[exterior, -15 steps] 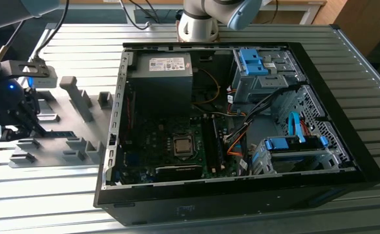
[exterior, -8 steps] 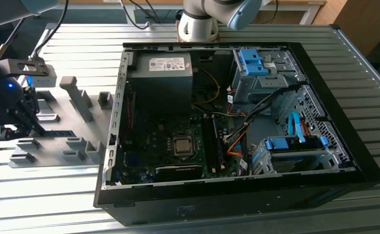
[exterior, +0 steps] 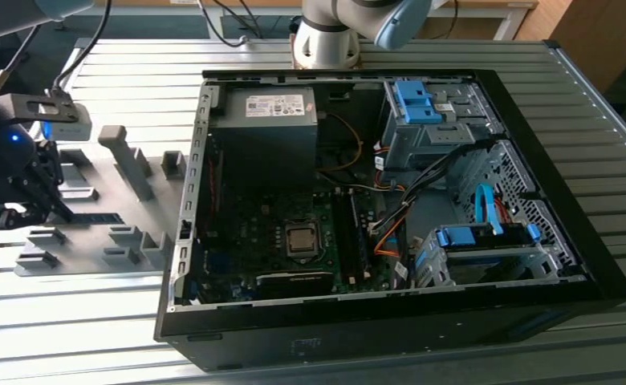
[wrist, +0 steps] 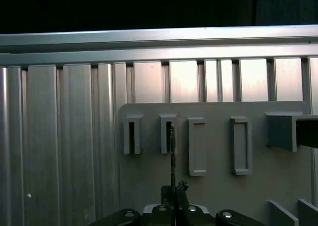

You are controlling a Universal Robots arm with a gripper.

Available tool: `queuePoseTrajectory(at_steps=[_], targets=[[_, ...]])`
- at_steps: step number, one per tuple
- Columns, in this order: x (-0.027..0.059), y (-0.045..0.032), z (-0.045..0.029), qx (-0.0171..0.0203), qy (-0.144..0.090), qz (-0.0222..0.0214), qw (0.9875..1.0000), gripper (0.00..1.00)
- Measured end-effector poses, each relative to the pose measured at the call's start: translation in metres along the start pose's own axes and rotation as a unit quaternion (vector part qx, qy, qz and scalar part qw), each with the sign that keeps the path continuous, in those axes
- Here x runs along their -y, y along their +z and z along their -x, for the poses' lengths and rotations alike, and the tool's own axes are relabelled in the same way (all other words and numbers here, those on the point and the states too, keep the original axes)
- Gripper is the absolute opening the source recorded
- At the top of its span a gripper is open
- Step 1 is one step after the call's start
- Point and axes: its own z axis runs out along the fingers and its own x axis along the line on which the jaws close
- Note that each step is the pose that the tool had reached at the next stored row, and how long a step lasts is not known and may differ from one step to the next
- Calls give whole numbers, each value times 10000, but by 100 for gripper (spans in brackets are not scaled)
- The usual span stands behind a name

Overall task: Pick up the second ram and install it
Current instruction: 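Pick up the second ram and move it above second insertion slot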

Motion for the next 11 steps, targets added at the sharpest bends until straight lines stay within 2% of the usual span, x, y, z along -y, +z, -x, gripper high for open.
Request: queuePoseTrajectory(at_steps=[11], targets=[[1,-99,3,0,0,-5,10000,14]])
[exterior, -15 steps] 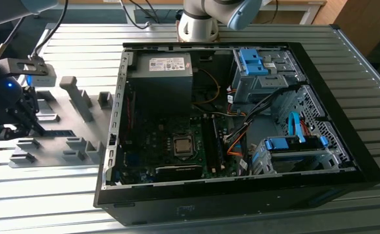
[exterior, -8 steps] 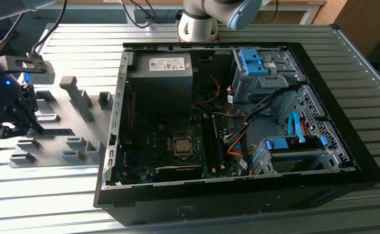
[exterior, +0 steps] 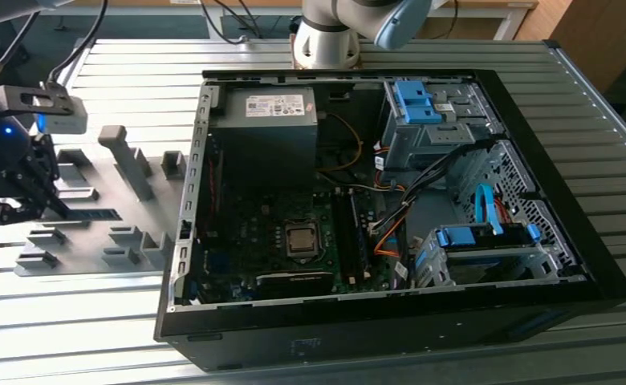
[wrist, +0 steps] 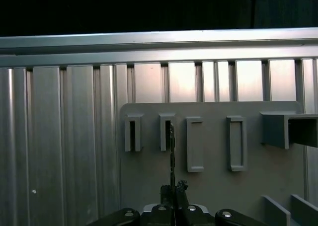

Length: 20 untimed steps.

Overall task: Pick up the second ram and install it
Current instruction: 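Pick up the second ram and move it above second insertion slot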

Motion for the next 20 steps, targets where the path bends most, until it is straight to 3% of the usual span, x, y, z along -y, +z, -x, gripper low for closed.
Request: queuePoseTrajectory(at_steps=[20], targets=[[1,-110,2,0,0,-6,10000,14]])
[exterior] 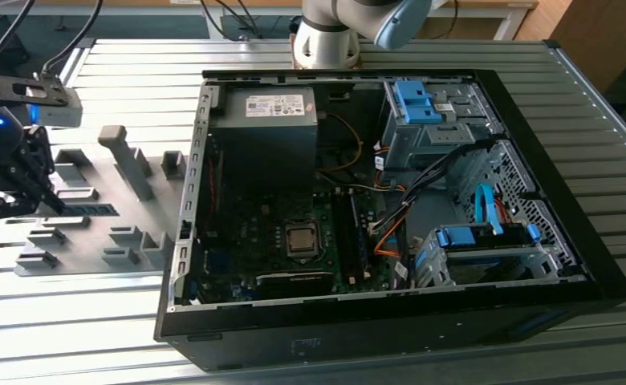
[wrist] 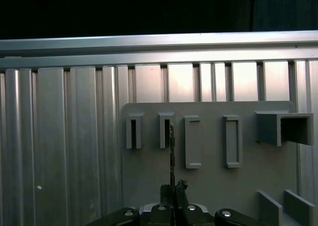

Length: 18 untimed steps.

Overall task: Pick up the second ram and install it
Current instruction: 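Pick up the second ram and move it above second insertion slot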

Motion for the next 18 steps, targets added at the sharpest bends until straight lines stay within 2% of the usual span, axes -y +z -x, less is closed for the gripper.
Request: queuePoseTrajectory(at_steps=[12,18], targets=[[1,-75,2,0,0,-2,10000,14],[2,-168,4,0,0,-2,10000,14]])
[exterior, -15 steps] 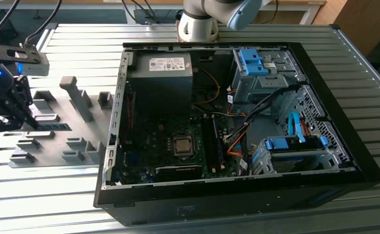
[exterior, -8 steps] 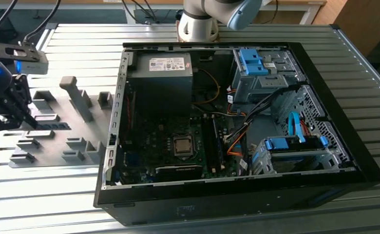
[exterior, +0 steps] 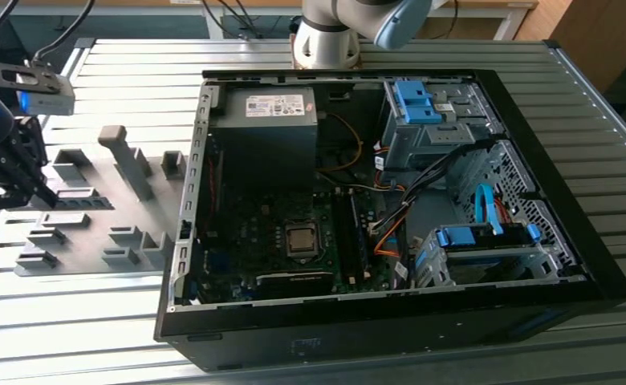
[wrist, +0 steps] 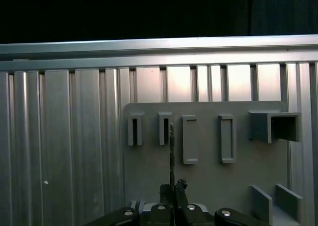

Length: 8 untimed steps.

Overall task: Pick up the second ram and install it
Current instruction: 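Pick up the second ram and move it above second insertion slot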

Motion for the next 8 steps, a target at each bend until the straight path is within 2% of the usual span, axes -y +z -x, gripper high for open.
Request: queuePoseTrajectory(at_steps=[5,6,8], targets=[[1,-112,2,0,0,0,10000,14],[2,-212,5,0,0,-1,10000,14],[2,-248,5,0,0,-1,10000,14]])
